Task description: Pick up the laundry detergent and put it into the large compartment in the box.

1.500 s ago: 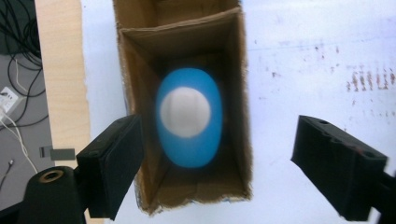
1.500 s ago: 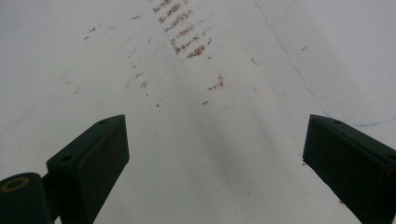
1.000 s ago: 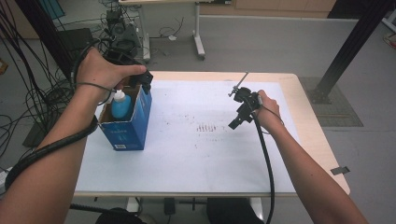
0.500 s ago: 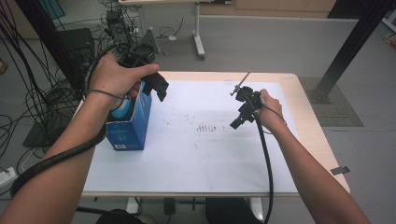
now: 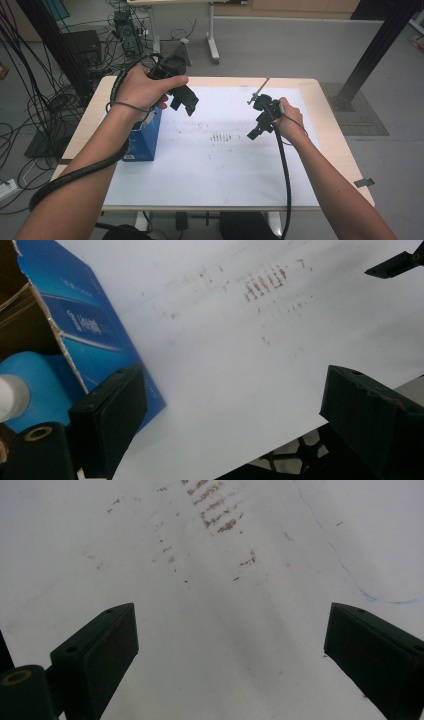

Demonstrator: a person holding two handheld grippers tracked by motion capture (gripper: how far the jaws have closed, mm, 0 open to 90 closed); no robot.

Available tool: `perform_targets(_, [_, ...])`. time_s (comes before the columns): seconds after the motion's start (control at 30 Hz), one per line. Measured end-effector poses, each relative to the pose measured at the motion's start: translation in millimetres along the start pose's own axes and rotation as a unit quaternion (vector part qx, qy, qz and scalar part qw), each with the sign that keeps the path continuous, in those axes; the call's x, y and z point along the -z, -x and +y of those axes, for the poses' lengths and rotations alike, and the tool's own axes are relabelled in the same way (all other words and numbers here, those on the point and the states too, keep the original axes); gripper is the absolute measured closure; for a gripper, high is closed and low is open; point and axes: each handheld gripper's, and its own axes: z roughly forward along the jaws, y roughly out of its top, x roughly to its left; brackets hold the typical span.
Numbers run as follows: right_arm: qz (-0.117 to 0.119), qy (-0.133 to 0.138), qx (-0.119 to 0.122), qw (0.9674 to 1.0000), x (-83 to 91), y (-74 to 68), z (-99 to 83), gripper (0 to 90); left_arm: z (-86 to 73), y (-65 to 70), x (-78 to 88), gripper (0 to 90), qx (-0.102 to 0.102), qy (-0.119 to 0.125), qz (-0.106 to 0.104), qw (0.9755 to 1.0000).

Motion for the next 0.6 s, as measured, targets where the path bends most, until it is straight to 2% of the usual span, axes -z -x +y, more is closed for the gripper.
perform_targets(0.2, [0.0,0.0,-0.001,1.0,-0.5,0.3,-1.9,7.0,0.7,9.4,-13.8,11.8,0.0,-0.006,-0.003,1.0])
perform_targets(0.37, [-0.002,-0.003,-0.004,1.0,-0.5,0.3,-3.3,7.0,1.1,16.7,-25.9,11.8,0.009,-0.014,0.009,0.9998])
perform_targets(0.6, [-0.002,-0.003,-0.003,1.0,-0.7,-0.9,-3.5,7.0,-2.1,22.7,-39.7,11.8,0.007,-0.026,-0.002,0.9996])
